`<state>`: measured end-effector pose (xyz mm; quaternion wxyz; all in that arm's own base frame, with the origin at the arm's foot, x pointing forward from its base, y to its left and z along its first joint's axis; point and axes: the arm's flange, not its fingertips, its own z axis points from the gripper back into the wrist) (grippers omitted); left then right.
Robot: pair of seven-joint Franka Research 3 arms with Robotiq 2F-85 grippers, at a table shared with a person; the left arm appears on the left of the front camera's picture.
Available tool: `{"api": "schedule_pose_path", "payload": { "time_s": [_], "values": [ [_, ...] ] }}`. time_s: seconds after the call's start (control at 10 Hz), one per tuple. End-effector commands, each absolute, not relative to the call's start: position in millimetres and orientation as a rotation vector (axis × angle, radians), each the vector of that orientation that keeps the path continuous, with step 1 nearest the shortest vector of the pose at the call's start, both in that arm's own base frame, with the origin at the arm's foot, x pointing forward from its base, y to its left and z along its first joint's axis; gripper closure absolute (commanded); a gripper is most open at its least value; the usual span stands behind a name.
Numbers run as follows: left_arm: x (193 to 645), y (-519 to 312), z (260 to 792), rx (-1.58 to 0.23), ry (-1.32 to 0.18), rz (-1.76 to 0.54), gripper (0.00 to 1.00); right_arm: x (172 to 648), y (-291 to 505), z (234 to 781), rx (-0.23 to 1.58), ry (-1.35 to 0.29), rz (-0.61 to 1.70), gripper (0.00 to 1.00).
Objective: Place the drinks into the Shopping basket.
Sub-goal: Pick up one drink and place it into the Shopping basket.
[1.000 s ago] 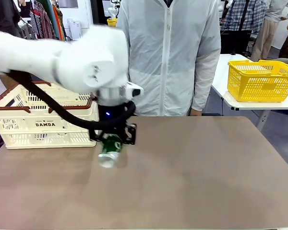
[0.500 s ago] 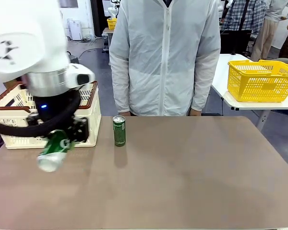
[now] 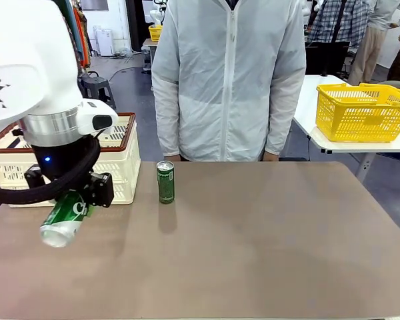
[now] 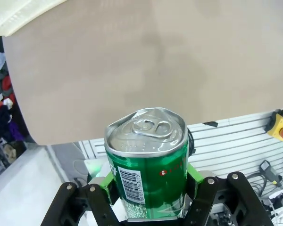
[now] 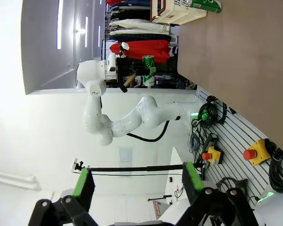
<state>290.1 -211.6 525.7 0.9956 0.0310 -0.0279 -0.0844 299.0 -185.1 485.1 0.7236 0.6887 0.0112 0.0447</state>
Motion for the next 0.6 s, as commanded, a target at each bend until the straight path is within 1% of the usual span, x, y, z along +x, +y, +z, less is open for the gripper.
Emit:
{"api": "schedule_pose_path", "payload": {
  "time_s": [0.0,0.1,0.2,0.3,0.5],
  "values": [
    [288.9,-205.5,523.4,0.060,-0.054,-0.160,1.00,298.4,-190.0,490.8,1.513,0.047,0.095,0.00],
    [299.8,-196.5,532.0,0.038,-0.036,-0.111,1.00,298.4,-190.0,490.8,1.513,0.047,0.095,0.00],
    [324.8,-187.1,556.4,0.032,-0.026,-0.057,1.00,298.4,-190.0,490.8,1.513,0.047,0.095,0.00],
    [354.9,-177.2,584.2,0.003,-0.013,-0.036,1.00,298.4,-190.0,490.8,1.513,0.047,0.095,0.00],
    [433.0,-156.4,635.6,-0.084,-0.062,0.026,1.00,298.4,-190.0,490.8,1.513,0.047,0.095,0.00]
  ]
}}
